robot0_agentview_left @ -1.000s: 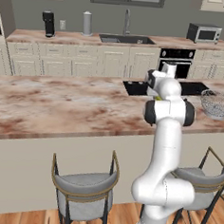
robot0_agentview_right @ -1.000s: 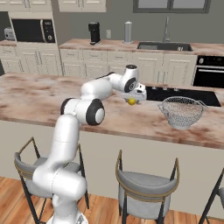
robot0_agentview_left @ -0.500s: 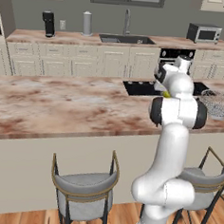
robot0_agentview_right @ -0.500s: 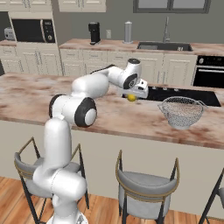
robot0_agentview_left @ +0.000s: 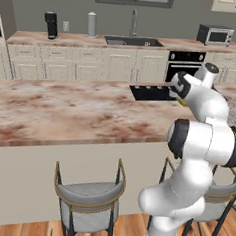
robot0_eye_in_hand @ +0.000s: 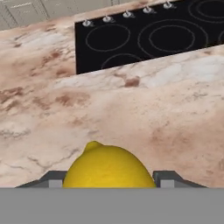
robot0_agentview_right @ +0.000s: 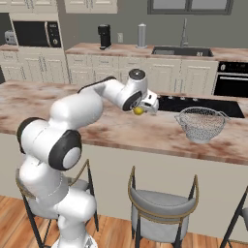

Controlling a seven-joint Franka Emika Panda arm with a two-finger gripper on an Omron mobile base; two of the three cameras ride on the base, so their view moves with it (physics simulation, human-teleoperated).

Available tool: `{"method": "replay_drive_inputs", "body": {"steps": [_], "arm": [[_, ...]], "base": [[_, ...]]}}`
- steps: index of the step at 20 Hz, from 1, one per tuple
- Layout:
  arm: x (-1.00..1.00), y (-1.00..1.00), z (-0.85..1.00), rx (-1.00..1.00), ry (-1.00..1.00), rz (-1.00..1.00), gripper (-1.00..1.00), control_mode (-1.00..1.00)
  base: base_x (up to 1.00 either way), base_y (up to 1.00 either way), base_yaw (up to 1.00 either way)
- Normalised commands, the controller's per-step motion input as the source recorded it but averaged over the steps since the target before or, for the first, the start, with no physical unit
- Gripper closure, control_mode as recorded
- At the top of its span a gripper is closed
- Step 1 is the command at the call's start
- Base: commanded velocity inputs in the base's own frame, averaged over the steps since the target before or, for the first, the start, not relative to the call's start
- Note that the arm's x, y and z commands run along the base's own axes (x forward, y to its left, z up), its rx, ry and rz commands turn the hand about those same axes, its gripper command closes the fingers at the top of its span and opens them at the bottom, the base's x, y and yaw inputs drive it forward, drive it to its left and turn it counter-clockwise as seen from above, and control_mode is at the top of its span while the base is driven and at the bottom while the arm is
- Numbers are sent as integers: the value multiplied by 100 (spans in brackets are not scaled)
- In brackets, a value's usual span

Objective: Place the lemons inside the fridge drawer. Close the drawer after placing the vegetables.

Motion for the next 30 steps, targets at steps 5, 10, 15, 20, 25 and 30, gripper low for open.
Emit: {"method": "replay_drive_inputs", "body": {"steps": [5,10,15,20,25,30], "arm": [[-100,17,45,0,-5,-2,100,-100],[-100,33,38,0,0,0,100,-100],[-70,47,2,-7,0,4,100,-100],[-24,27,-2,-1,-1,1,100,100],[0,0,0,0,0,0,100,100],[0,0,0,0,0,0,100,100]], "base": [[0,0,0],[0,0,0],[0,0,0],[-18,0,0],[-100,-6,-23],[-72,-69,-46]]}}
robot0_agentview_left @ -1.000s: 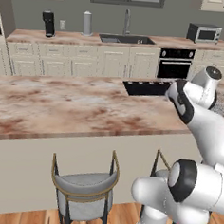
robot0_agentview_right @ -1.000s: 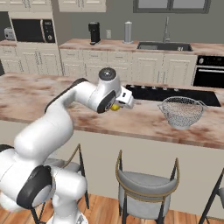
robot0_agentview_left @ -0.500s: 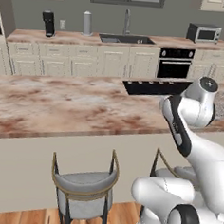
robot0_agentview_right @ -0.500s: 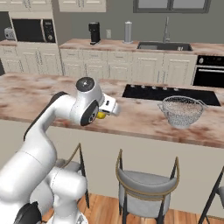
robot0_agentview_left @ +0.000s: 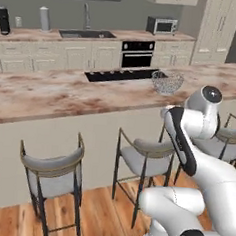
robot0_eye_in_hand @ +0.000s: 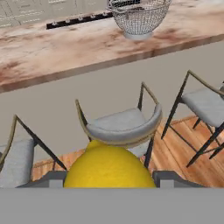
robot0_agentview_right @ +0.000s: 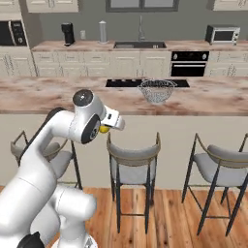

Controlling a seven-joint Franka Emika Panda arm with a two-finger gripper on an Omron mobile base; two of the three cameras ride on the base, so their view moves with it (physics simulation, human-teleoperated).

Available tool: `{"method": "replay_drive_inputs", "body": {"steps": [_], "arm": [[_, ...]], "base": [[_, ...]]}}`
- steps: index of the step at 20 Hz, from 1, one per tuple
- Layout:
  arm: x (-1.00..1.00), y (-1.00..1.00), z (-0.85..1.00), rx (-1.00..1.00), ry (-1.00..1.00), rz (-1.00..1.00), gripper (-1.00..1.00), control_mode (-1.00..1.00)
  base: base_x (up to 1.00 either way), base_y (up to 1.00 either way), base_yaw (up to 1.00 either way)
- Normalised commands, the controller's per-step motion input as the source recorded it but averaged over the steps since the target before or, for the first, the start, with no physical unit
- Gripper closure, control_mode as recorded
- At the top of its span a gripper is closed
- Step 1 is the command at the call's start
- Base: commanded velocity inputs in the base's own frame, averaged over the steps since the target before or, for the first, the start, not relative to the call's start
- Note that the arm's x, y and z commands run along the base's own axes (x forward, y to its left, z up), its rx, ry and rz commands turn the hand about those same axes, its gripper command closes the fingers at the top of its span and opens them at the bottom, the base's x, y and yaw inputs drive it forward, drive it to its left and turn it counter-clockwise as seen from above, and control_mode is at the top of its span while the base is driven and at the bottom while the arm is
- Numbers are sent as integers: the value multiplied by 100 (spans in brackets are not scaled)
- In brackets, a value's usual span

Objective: Place the lemons inside the fridge drawer. Close the drawer after placing the vegetables.

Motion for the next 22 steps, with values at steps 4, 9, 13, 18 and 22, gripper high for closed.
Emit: {"method": "replay_drive_inputs", "body": {"steps": [4,9,13,18,22], "arm": [[0,0,0,0,0,0,100,100],[0,0,0,0,0,0,100,100],[0,0,0,0,0,0,100,100],[0,0,0,0,0,0,100,100],[0,0,0,0,0,0,100,100]], "base": [[-16,-80,-61],[0,-74,-70],[22,-70,-69],[53,-75,-59],[67,-68,-57]]}}
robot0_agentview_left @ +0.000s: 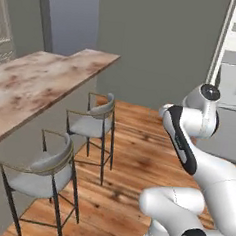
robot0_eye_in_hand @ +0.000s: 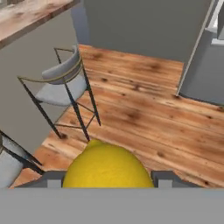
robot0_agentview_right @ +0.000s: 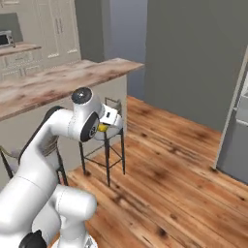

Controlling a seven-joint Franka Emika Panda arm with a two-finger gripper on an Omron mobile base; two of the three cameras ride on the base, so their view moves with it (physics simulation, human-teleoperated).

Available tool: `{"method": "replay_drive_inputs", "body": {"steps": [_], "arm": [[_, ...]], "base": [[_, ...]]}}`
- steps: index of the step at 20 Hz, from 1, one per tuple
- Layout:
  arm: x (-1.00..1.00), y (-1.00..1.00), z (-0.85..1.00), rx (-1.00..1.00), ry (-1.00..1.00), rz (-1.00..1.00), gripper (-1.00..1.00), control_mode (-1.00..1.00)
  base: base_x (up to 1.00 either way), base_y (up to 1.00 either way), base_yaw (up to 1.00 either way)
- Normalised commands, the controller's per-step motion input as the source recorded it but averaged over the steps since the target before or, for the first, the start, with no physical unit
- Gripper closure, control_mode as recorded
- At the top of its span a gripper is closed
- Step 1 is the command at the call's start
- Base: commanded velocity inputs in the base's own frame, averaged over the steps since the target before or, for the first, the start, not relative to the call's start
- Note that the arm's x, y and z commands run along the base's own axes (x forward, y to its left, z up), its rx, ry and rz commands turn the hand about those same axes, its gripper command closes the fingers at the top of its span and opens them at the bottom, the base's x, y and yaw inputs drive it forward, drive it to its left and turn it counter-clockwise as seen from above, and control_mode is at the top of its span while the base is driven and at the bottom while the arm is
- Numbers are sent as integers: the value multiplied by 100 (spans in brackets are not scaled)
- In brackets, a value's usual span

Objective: Place the lemons inside the fridge drawer. Close the drawer after placing the vegetables.

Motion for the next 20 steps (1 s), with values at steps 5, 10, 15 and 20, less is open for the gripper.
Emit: {"method": "replay_drive_inputs", "body": {"steps": [5,10,15,20], "arm": [[0,0,0,0,0,0,100,100],[0,0,0,0,0,0,100,100],[0,0,0,0,0,0,100,100],[0,0,0,0,0,0,100,100]], "base": [[90,-50,-39],[98,-14,-35],[100,-29,-33],[91,-3,-44]]}}
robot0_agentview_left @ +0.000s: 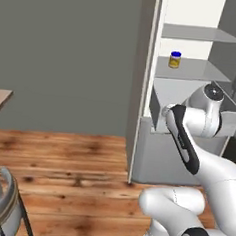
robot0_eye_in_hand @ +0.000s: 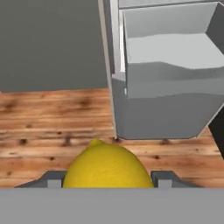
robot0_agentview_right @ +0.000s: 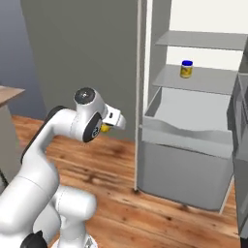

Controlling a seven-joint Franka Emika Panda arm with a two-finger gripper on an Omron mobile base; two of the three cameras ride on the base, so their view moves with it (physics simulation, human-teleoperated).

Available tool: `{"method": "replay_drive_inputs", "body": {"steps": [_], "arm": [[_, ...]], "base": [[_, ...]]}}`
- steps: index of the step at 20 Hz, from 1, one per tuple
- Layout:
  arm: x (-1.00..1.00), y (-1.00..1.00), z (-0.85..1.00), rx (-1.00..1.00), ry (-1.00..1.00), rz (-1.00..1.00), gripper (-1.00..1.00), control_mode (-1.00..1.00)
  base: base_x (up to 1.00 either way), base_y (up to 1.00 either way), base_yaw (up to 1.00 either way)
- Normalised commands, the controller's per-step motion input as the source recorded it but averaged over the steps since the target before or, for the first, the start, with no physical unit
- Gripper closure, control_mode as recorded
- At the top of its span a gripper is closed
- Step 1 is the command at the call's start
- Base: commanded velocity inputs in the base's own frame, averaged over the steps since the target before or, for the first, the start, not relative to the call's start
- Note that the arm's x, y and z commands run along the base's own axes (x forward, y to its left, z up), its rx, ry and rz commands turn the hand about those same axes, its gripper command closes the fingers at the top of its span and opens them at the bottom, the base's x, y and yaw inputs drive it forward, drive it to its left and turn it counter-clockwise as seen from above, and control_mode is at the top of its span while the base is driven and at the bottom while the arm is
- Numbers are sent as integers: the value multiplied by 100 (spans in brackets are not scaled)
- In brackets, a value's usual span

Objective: Place the lemons inside the fridge drawer. Close the drawer after placing the vegetables.

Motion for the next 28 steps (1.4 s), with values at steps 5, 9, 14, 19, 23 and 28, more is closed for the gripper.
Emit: {"method": "replay_drive_inputs", "body": {"steps": [5,9,14,19,23,28], "arm": [[0,0,0,0,0,0,100,100],[0,0,0,0,0,0,100,100],[0,0,0,0,0,0,100,100],[0,0,0,0,0,0,100,100],[0,0,0,0,0,0,100,100],[0,0,0,0,0,0,100,100]], "base": [[72,3,-43],[66,28,-28],[70,17,-19],[64,21,-13],[52,9,-11],[60,8,-10]]}}
